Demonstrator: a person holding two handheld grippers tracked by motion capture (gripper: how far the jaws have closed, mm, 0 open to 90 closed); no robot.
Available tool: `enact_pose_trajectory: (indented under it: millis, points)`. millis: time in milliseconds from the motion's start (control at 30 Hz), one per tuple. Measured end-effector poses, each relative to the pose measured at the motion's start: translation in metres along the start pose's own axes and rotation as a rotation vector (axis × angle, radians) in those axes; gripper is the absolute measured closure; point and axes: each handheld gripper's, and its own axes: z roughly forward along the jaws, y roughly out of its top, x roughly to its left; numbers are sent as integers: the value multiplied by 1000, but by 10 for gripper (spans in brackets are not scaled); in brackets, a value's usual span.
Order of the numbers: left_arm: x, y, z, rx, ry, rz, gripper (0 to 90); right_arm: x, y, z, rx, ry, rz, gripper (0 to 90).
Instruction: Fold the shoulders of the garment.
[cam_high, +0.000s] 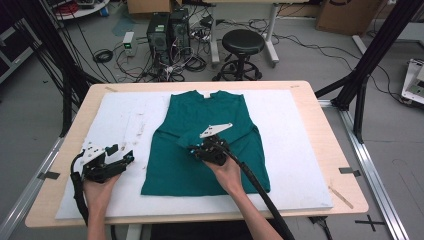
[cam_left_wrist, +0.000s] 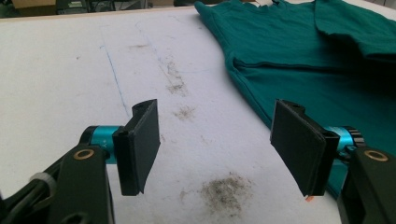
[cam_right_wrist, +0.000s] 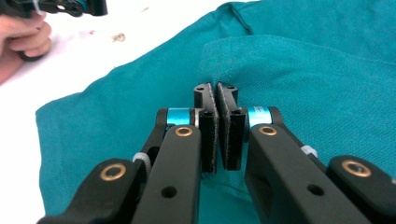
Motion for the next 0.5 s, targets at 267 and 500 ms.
enact_pose_trajectory:
  millis: [267, 500]
  points:
    - [0, 0, 0, 0, 0, -3, 330, 1, -1, 5, 14, 10, 3, 885]
    - [0, 0, 0, 0, 0, -2, 330, 3, -3, 11, 29, 17, 0, 884]
